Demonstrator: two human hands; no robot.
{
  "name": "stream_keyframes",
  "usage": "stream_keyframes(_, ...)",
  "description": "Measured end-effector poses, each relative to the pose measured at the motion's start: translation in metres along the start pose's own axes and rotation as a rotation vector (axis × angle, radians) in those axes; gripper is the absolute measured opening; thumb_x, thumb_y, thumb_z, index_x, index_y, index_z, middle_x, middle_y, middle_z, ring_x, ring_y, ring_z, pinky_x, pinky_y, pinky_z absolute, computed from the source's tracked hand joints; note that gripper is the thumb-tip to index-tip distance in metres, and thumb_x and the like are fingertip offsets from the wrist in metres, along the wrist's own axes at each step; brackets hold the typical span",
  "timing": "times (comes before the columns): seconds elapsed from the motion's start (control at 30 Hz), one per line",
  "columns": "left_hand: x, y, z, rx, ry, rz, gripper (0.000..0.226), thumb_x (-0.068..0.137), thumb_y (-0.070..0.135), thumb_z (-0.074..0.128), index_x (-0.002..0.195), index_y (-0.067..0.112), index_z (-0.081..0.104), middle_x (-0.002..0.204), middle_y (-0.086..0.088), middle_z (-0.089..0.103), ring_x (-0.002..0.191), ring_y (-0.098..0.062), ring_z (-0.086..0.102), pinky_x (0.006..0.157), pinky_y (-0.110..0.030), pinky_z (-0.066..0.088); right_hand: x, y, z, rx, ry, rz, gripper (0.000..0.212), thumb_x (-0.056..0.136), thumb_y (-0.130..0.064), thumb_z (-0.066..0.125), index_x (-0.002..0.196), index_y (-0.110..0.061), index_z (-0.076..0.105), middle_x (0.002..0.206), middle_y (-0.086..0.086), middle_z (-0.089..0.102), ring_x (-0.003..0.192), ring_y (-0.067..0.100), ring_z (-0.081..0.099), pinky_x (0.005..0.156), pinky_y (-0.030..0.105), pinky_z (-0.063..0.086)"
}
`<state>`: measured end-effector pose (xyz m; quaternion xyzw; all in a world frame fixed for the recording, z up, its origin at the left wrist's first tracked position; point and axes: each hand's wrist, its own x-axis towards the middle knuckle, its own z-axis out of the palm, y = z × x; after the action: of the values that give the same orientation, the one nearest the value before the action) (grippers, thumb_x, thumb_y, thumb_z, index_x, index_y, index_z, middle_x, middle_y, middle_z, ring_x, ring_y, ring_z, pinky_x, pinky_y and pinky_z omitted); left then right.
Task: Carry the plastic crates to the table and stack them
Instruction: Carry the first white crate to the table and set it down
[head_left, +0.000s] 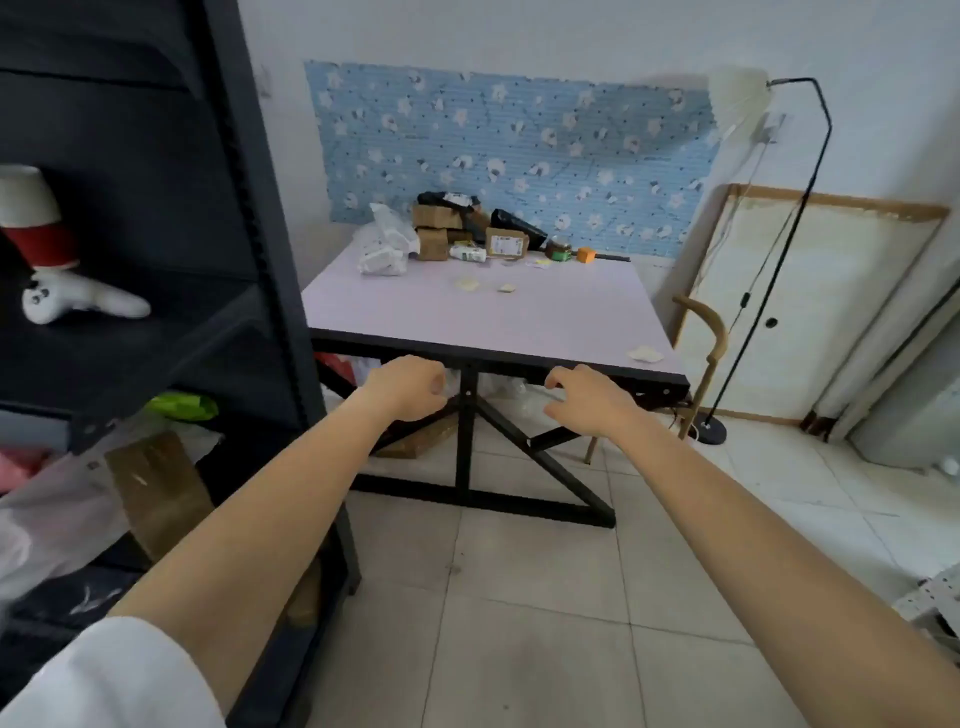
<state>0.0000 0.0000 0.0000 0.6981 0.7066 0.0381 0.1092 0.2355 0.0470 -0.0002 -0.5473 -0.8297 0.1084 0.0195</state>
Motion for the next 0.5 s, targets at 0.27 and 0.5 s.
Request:
stream_keyframes(0.27, -0.122, -0.048, 0.002, 0.011, 0.062, -0.359, 0.029, 0.092, 0.033, 0.051, 0.117, 0.02, 0.057, 0.122, -0.004, 0.06, 0.111, -0.028, 0.057, 0.091, -0.044, 0.05, 0.0, -0.082, 0.012, -0.037, -0.1, -0.328, 0.041, 0.091, -0.035, 0.052, 0.127, -0.018, 0.05, 0.125, 0.011, 0.054, 0.107, 0.028, 0.056, 0.087, 0.04, 0.05)
stream_keyframes(0.5, -0.287, -0.063, 0.033, -0.065, 0.084, -0.765, 0.03, 0.09, 0.033, 0.054, 0.114, 0.017, 0.061, 0.121, -0.007, 0.062, 0.112, -0.033, 0.058, 0.095, -0.046, 0.05, -0.051, -0.194, 0.057, -0.062, -0.215, -0.722, 0.039, 0.09, -0.033, 0.052, 0.125, -0.016, 0.052, 0.125, 0.012, 0.055, 0.108, 0.03, 0.056, 0.088, 0.04, 0.05)
